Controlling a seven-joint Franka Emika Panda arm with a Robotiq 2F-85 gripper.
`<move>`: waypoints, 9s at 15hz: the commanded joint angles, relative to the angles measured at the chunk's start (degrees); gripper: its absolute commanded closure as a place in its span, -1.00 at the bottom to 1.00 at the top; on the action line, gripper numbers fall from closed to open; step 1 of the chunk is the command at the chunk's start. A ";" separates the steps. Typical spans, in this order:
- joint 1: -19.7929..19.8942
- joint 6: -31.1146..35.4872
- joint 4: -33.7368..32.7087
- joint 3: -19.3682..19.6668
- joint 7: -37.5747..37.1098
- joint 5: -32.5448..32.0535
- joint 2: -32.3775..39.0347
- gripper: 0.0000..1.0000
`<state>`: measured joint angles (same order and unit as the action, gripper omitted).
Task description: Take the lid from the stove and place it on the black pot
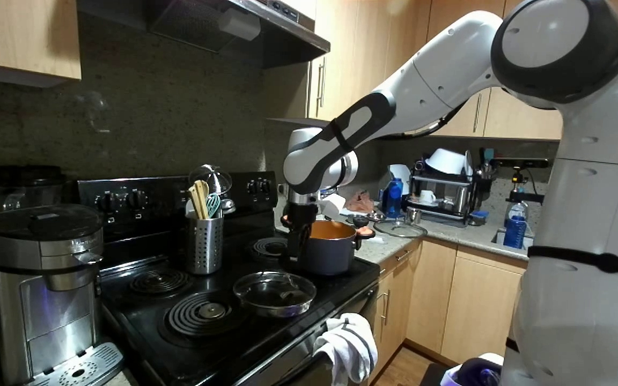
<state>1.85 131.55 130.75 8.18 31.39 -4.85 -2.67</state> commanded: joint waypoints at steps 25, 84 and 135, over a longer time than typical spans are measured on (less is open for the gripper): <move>3.18 2.20 -11.80 -5.13 6.02 9.82 14.96 0.46; 4.79 -5.72 -18.41 0.47 4.70 5.77 2.08 0.93; 16.12 -20.27 -43.20 6.12 -37.62 12.36 19.82 0.93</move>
<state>17.70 113.21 89.49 13.62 -4.05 8.12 16.65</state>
